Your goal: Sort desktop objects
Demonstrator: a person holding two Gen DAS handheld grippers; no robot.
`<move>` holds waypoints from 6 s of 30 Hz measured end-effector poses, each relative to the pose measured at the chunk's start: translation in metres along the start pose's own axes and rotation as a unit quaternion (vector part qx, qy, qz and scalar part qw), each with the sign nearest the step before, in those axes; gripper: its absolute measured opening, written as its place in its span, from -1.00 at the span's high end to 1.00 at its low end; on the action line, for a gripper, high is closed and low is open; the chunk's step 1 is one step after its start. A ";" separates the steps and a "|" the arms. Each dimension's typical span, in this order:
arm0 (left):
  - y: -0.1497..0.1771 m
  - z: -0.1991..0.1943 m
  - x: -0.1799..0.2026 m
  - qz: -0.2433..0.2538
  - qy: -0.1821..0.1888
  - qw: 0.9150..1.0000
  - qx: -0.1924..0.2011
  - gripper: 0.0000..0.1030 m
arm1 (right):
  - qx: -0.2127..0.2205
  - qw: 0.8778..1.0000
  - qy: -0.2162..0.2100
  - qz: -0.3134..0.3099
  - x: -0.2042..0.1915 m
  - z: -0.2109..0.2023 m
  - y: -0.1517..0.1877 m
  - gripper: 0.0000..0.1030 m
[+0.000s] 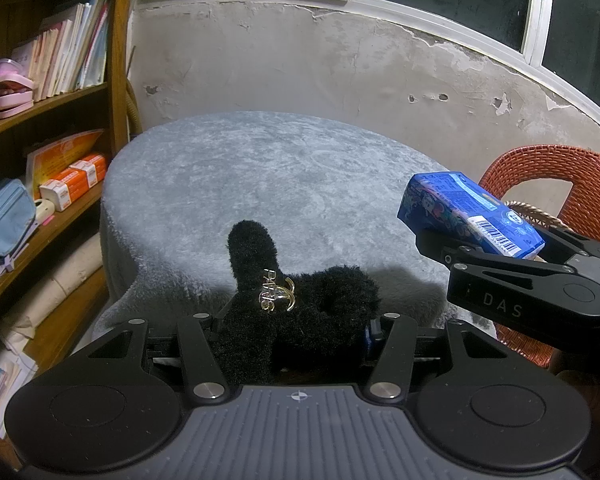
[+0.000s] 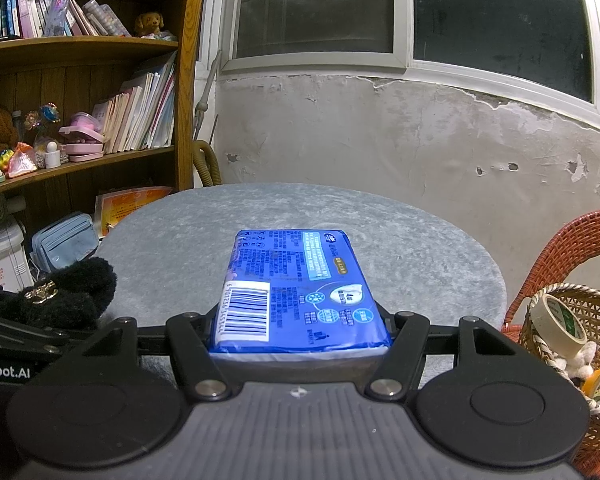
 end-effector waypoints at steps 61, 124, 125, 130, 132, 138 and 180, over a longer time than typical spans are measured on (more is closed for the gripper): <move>0.000 0.001 -0.005 -0.003 -0.001 1.000 -0.001 -0.16 | 0.000 1.000 0.000 0.000 -0.002 0.000 0.001 -0.18; 0.001 0.001 -0.006 -0.002 -0.002 1.000 -0.002 -0.16 | -0.001 1.000 0.000 0.001 -0.004 0.001 0.002 -0.18; 0.001 0.001 -0.006 -0.002 -0.002 1.000 -0.002 -0.16 | -0.001 1.000 0.000 0.001 -0.004 0.000 0.002 -0.18; 0.001 0.001 -0.006 -0.002 -0.002 1.000 -0.002 -0.16 | -0.001 1.000 0.000 0.001 -0.004 0.001 0.002 -0.18; 0.001 0.001 -0.006 -0.002 -0.002 1.000 -0.002 -0.16 | -0.001 1.000 0.000 0.001 -0.004 0.001 0.002 -0.18; 0.001 0.001 -0.009 -0.002 -0.002 1.000 -0.002 -0.16 | -0.001 1.000 0.000 0.000 -0.005 0.002 0.002 -0.18; 0.003 0.002 -0.014 -0.003 -0.004 1.000 -0.002 -0.16 | -0.001 1.000 0.000 0.000 -0.006 0.003 0.003 -0.18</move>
Point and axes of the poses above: each gripper's, at about its wrist camera, not at the fingertips, and z roughly the way its jaws point, x to its right, y to its underside, the point moved 10 cm from there along z, roughly the way its jaws point, and after that the axes turned 2 degrees about -x, right-handed, at the moved point
